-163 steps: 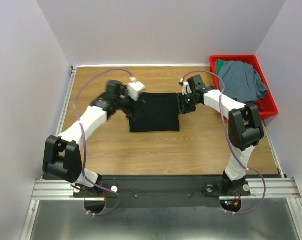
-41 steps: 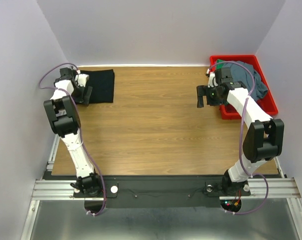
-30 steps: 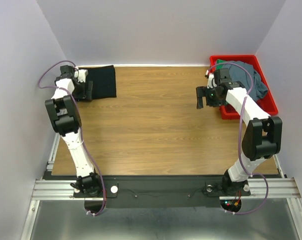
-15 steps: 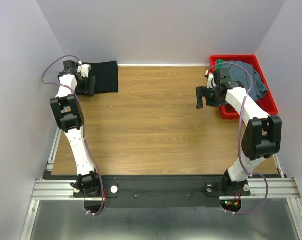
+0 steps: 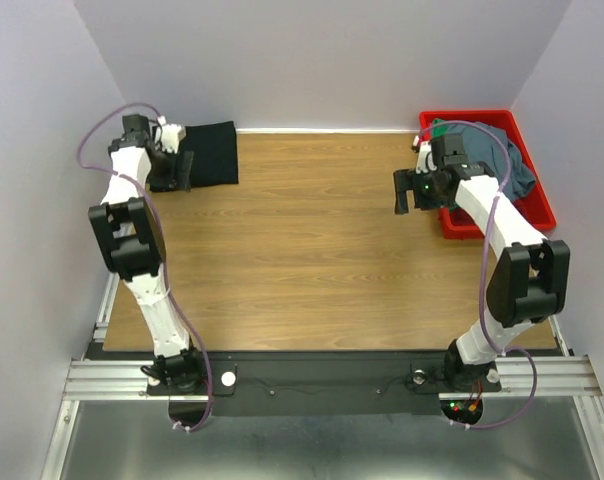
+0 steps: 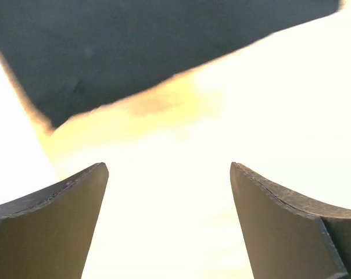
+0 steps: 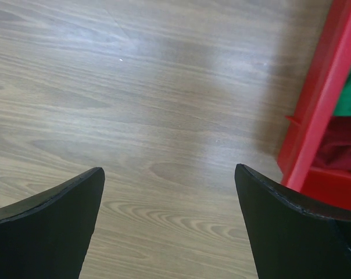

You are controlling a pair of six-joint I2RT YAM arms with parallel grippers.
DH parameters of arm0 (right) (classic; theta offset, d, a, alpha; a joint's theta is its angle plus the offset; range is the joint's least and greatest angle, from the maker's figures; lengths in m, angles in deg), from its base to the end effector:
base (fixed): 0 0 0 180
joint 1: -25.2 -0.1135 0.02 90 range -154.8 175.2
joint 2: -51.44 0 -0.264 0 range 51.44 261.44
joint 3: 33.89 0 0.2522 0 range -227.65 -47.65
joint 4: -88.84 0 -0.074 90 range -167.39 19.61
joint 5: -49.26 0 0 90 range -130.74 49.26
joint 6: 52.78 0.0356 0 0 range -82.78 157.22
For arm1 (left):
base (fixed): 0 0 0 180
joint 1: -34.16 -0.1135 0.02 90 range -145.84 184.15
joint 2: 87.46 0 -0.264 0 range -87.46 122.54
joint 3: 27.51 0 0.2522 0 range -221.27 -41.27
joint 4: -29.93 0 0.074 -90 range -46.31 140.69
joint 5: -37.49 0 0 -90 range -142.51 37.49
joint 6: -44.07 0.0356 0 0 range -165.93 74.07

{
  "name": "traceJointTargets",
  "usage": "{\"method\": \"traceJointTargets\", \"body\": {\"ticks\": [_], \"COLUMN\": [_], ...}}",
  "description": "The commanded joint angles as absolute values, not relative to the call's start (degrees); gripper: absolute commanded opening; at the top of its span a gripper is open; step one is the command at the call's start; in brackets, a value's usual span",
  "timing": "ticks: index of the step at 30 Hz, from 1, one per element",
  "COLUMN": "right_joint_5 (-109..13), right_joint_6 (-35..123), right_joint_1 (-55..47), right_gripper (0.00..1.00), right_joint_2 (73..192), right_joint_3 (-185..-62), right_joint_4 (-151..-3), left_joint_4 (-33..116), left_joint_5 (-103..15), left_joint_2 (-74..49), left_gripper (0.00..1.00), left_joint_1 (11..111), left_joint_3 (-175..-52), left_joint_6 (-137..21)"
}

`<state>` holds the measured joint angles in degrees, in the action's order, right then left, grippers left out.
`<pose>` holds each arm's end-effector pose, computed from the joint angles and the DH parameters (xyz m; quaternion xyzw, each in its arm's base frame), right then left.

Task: Fold and stack the t-shirts
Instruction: Neatly place the folded tshirt to the corner

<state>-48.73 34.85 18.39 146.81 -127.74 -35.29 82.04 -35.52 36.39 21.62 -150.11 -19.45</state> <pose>0.3526 0.0471 0.2776 -0.0961 0.9528 0.0777 0.2773 0.4744 0.0949 0.2406 0.1600 0.9263 -0.0284 0.3399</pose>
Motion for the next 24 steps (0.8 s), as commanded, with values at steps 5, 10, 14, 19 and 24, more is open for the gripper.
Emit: {"method": "traceJointTargets", "body": {"ticks": [5, 10, 14, 19, 24], "right_joint_5": [-53.2, -55.9, -58.5, -60.6, -60.7], "right_joint_6": [32.5, 32.6, 32.3, 31.9, 32.0], "right_joint_1": [18.9, 18.8, 18.8, 18.8, 18.9], "right_gripper": [1.0, 1.0, 1.0, 1.0, 1.0], "right_joint_2": [134.9, 130.5, 127.7, 125.3, 124.6], "right_joint_3": [-125.1, -119.2, -115.9, -112.5, -111.5], "right_joint_4": [-36.1, -35.9, -35.4, -34.9, -35.0], "left_joint_4": [83.0, 79.4, 73.4, 70.2, 68.6], "left_joint_5": [-37.8, -37.8, -37.3, -37.2, -37.4], "left_joint_2": [3.7, -8.4, -16.8, -24.8, -29.4], "left_gripper": [0.99, 0.99, 0.99, 0.99, 0.99], "left_joint_1": [25.4, 30.6, 34.0, 34.0, 34.0], "left_joint_3": [-142.8, -127.5, -114.0, -102.0, -99.3], "left_joint_6": [-21.1, -24.4, -26.5, -26.6, -27.0]}}
